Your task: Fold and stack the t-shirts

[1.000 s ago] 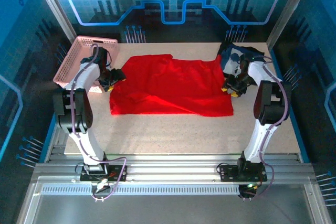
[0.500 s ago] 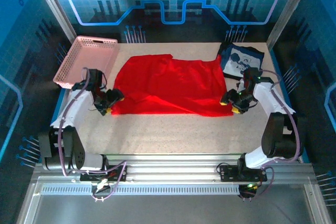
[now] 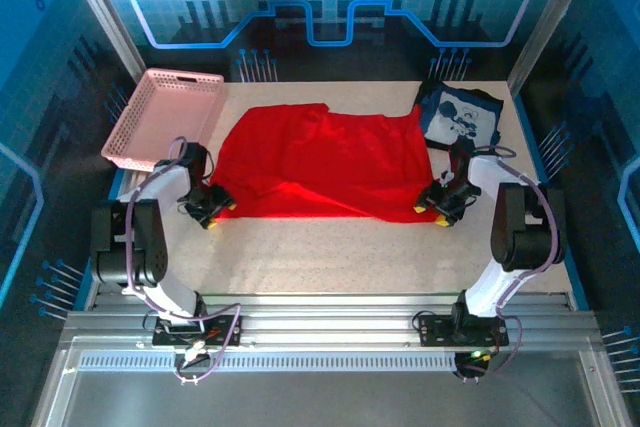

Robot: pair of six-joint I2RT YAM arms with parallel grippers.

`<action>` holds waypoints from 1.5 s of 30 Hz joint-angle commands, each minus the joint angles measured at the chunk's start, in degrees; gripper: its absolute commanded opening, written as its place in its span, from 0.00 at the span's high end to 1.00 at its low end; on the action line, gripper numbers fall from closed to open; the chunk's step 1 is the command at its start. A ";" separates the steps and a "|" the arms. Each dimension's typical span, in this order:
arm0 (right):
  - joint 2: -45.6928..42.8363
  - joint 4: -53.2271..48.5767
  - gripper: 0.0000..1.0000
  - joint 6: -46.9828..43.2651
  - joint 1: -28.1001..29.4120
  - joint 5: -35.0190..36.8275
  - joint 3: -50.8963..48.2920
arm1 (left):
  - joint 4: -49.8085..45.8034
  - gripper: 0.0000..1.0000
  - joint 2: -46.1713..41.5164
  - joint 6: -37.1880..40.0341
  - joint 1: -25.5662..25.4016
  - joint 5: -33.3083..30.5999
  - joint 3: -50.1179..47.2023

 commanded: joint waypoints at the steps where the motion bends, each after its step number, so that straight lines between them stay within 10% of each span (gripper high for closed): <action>1: 2.91 1.49 0.48 1.86 0.99 3.80 2.45 | 2.10 0.51 2.39 1.20 0.46 -4.99 1.12; 11: 6.24 -0.34 0.98 2.37 2.04 11.19 7.17 | 0.72 0.98 5.71 5.22 0.53 -11.57 4.54; 27: -3.92 -2.98 1.00 3.64 2.58 12.59 -3.80 | -6.79 0.97 -8.55 4.46 3.36 -11.48 -9.61; 37: -4.68 -4.45 0.68 4.74 5.40 10.66 -3.00 | -9.34 0.51 -8.58 2.49 3.27 -11.14 -7.59; 45: -13.48 -10.20 0.30 2.01 8.41 7.96 1.50 | -18.19 0.36 -18.00 0.53 0.13 -9.85 2.68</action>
